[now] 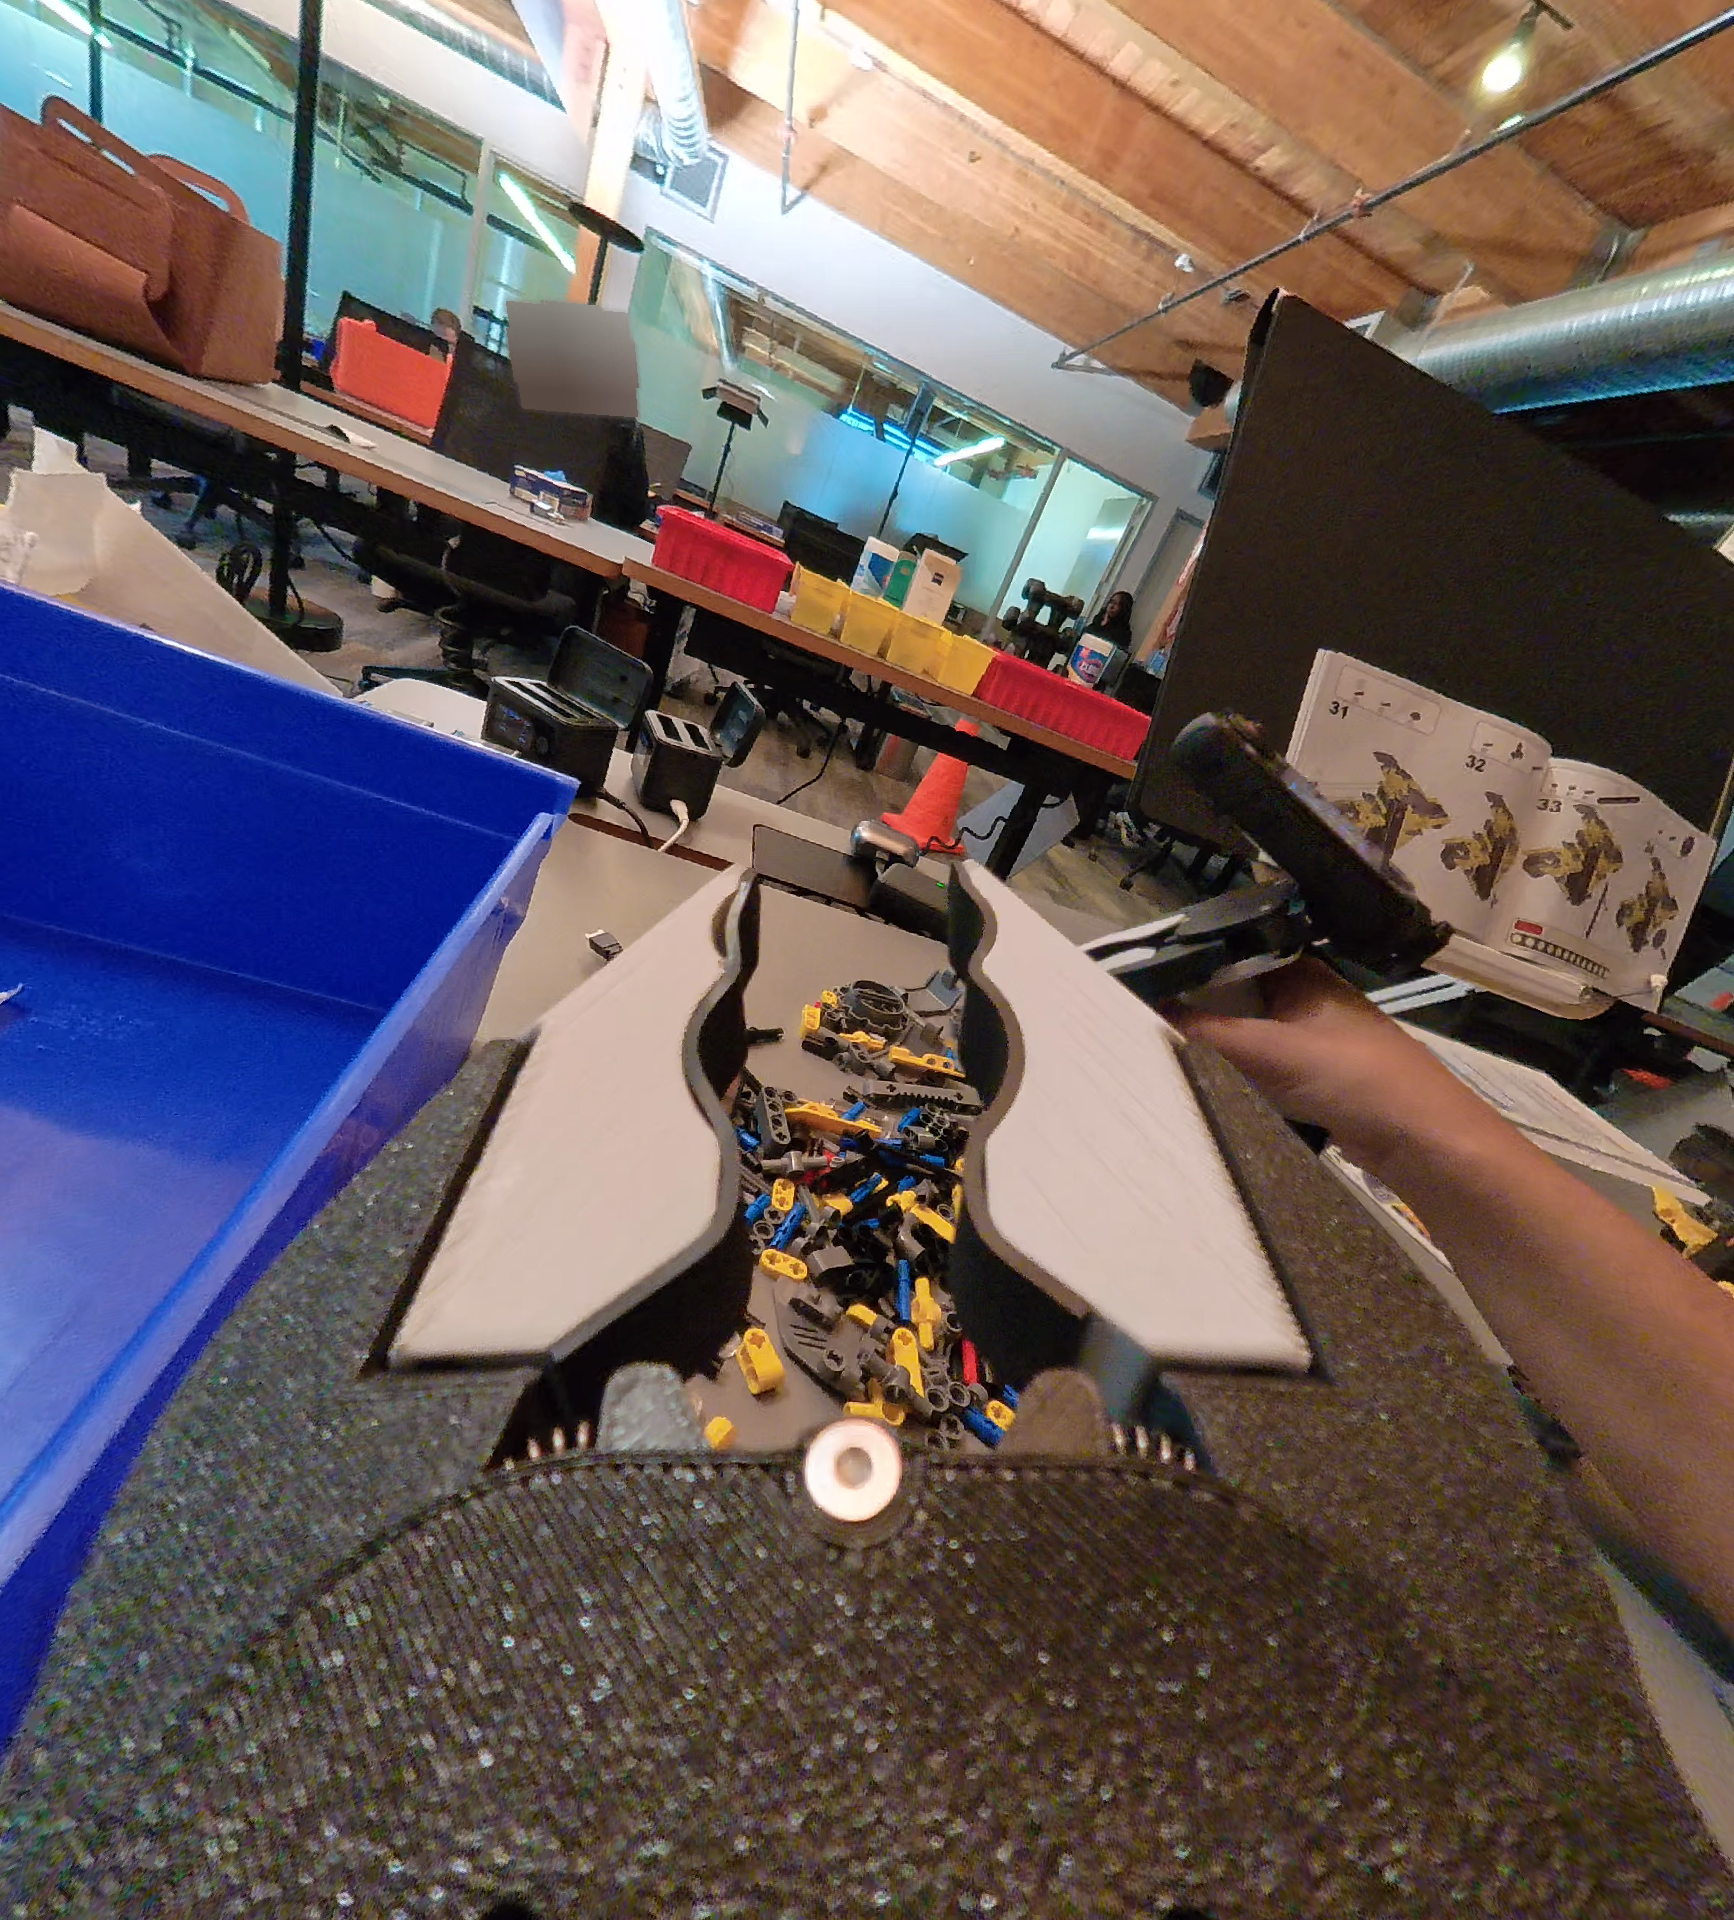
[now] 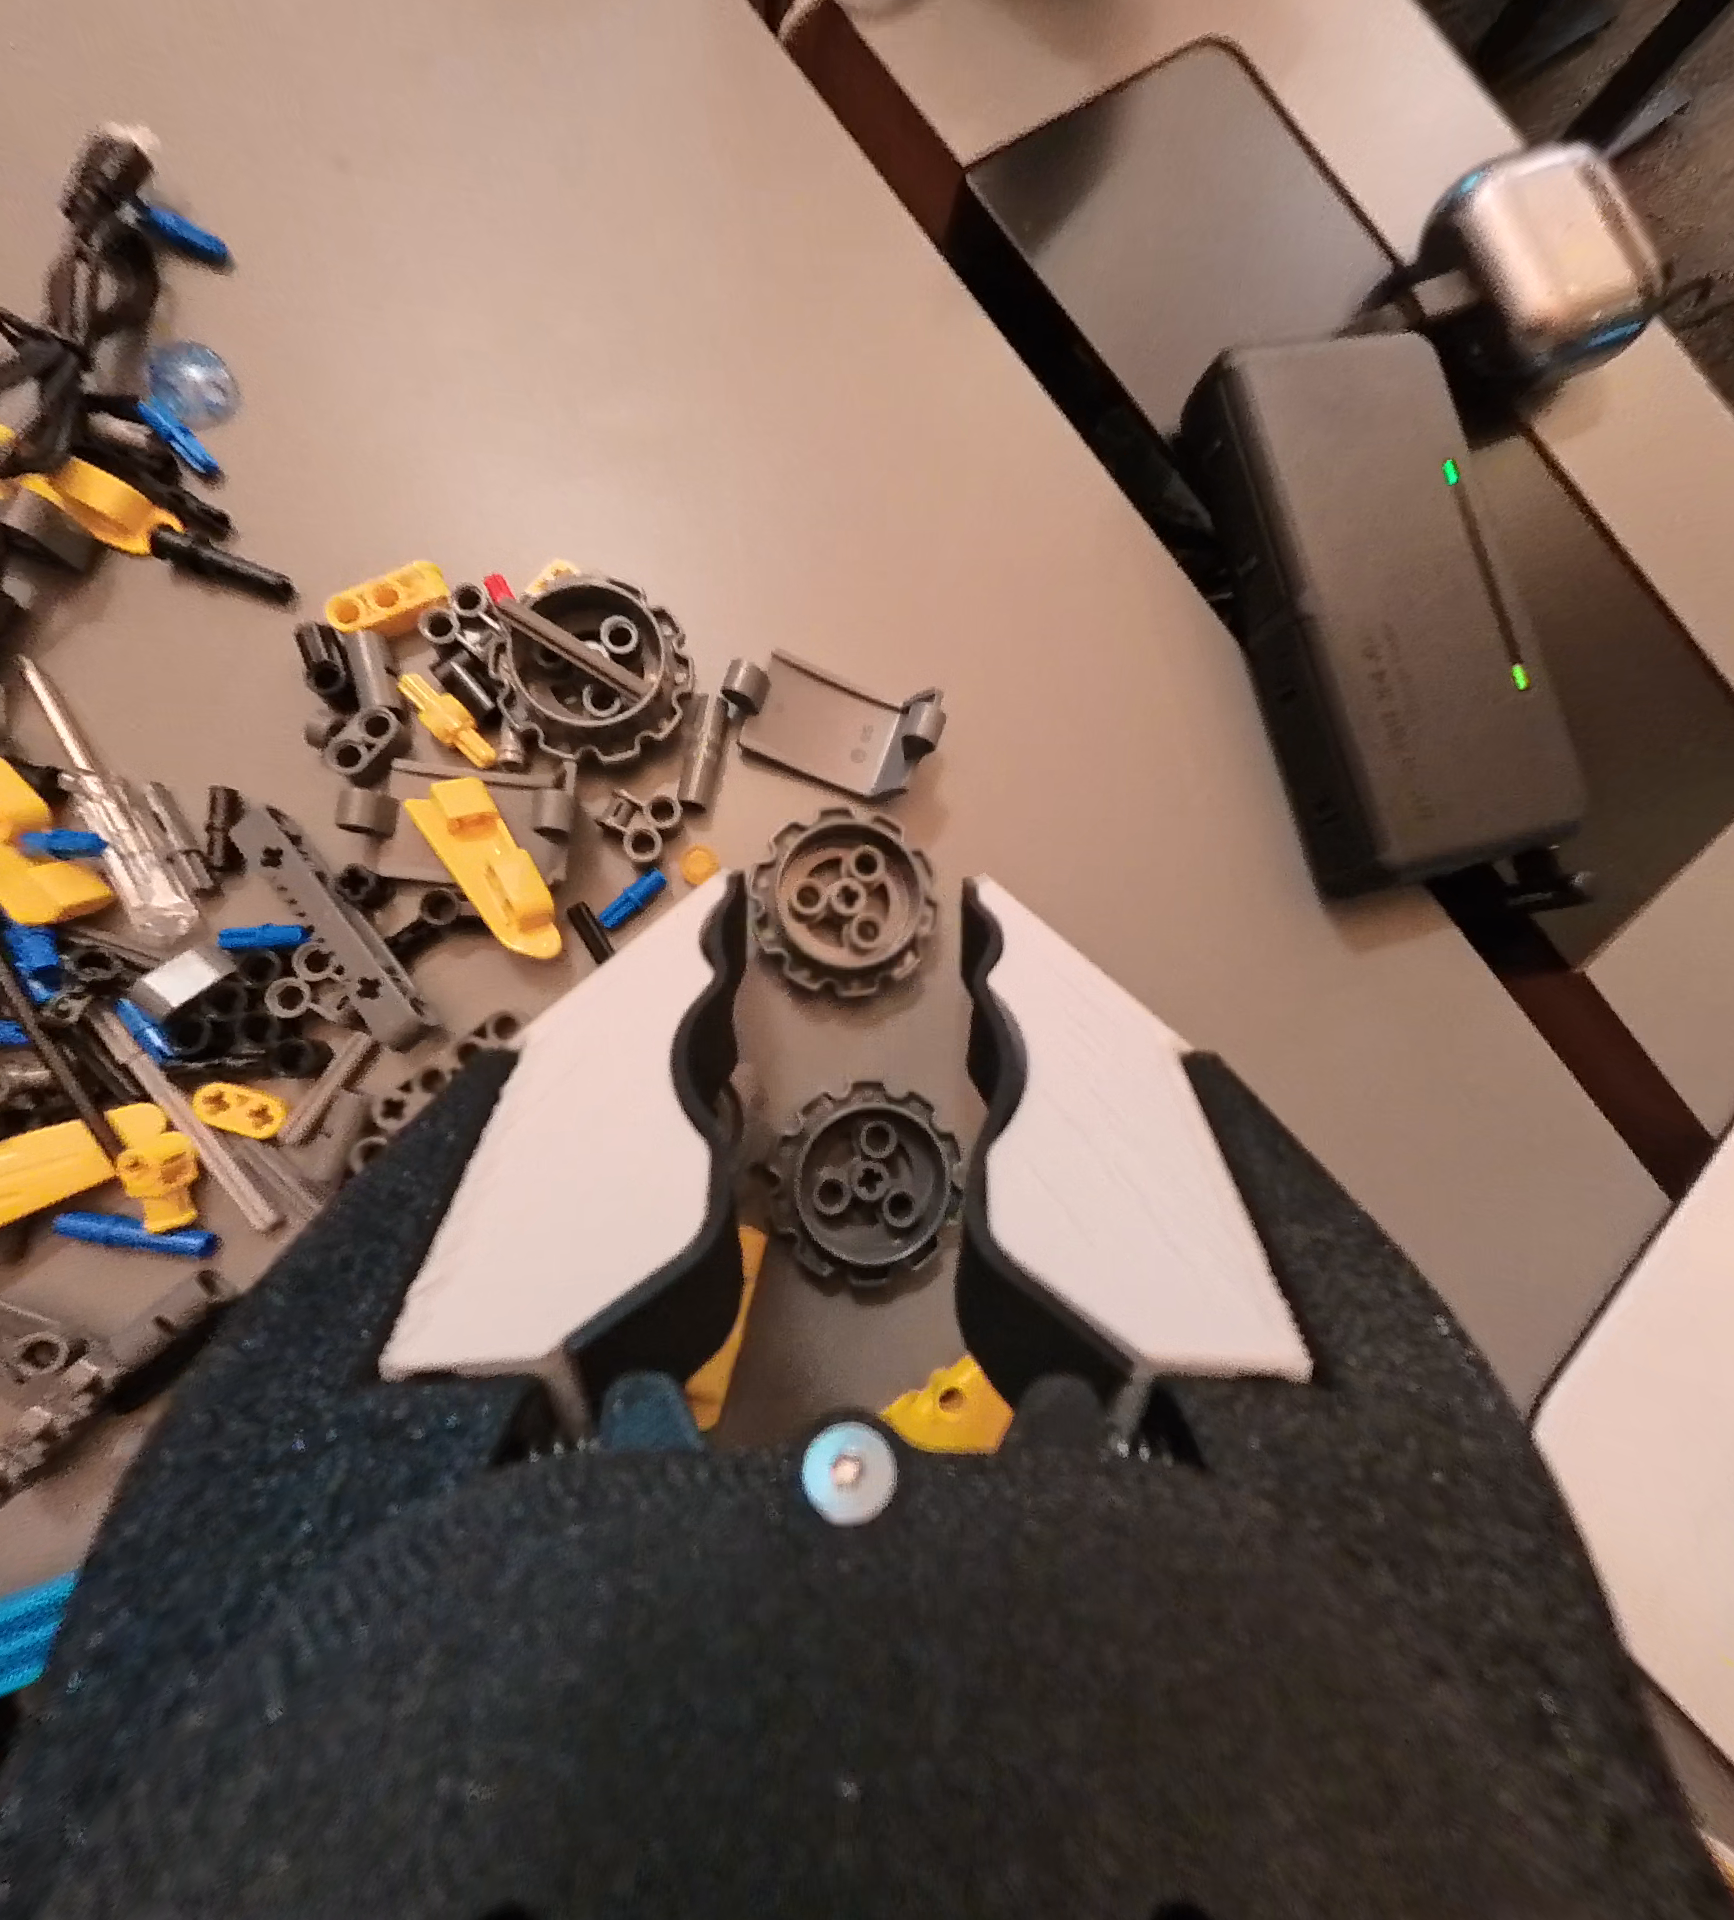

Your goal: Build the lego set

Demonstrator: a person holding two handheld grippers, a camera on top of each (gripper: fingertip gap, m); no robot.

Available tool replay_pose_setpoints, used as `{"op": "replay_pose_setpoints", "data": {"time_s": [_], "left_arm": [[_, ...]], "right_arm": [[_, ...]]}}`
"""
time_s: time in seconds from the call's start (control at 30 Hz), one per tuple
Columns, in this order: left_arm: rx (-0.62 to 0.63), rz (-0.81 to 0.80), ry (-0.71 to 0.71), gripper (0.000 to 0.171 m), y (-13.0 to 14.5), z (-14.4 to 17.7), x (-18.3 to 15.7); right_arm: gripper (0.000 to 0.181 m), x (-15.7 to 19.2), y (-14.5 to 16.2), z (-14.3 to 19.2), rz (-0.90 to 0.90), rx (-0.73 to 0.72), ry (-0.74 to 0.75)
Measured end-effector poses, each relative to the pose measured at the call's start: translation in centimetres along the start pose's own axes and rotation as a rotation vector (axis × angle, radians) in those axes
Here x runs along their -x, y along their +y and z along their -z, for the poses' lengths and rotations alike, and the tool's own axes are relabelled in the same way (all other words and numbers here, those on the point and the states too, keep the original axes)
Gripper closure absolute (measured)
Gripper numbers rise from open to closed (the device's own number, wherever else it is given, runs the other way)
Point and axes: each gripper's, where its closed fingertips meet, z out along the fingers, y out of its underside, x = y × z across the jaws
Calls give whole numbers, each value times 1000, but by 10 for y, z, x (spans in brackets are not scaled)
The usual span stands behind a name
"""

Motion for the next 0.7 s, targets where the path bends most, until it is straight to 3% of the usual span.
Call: {"op": "replay_pose_setpoints", "data": {"time_s": [0.3,0.5,0.7], "left_arm": [[4,5,4,139,1,0,0],[17,3,3,139,3,-2,0],[49,1,9,138,10,-5,-2]], "right_arm": [[147,20,-24,14,-86,-134,-160],[149,41,-27,17,-125,-148,-295],[152,49,-16,12,-92,-121,-306]]}}
